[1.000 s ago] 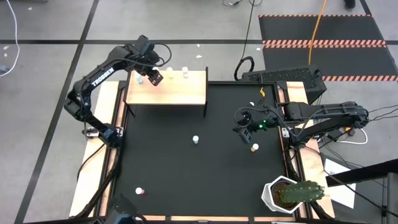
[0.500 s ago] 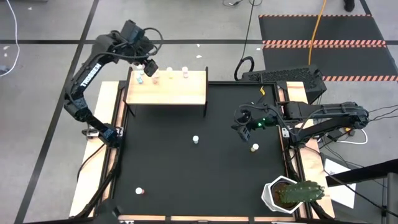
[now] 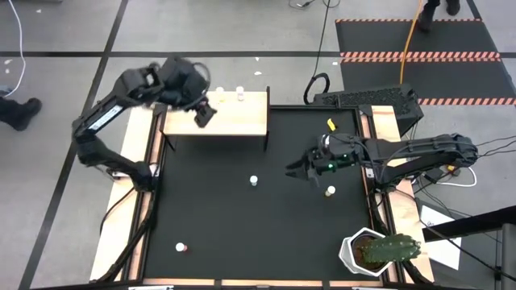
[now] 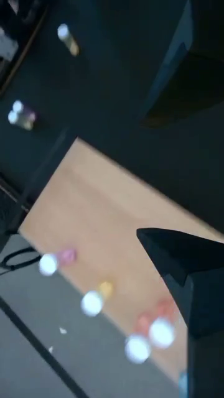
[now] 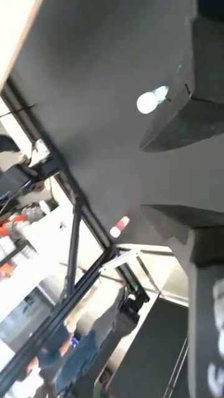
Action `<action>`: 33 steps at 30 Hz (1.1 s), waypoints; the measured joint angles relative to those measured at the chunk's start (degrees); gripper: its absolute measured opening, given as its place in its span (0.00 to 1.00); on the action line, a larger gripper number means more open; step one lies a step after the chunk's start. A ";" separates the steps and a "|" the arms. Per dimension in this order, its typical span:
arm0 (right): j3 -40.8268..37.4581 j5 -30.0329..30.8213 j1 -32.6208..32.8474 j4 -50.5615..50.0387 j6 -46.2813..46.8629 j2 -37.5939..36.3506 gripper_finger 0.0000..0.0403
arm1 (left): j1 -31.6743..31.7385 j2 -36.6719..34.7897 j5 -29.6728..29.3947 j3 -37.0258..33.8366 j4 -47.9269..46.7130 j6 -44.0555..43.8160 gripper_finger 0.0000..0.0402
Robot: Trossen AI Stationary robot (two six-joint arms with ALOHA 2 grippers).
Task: Pick and place medicine bottles onto shelf by color
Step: Put the bottom yellow pill bottle on the shelf aligned with the yellow pill bottle
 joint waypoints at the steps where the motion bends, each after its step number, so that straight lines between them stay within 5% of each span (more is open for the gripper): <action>1: -0.50 0.00 0.00 -0.13 0.83 0.02 0.32 | -2.14 -1.62 -1.38 -1.81 0.23 -2.32 0.69; 6: -3.33 0.28 0.75 -0.25 3.52 0.03 0.25 | -14.71 -8.82 -6.69 -13.44 1.69 -15.96 0.69; 10: -3.85 4.51 1.31 -3.02 3.68 -0.01 0.21 | -25.76 -11.73 -10.40 -23.60 13.55 -26.70 0.69; 17: 0.01 7.52 0.33 -33.64 5.61 -0.30 0.18 | -38.37 -6.79 -13.53 -34.99 46.63 -26.49 0.69; 24: 0.67 7.72 0.26 -53.24 9.82 -1.67 0.21 | -40.50 4.09 -14.63 -35.38 64.34 -20.52 0.69; 28: 0.66 7.37 0.24 -57.02 11.99 -2.36 0.26 | -39.34 9.74 -11.28 -35.44 73.56 -16.33 0.69; 33: -0.43 8.38 2.64 -55.65 6.95 -2.38 0.37 | -37.94 11.68 -8.67 -35.42 73.22 -10.48 0.69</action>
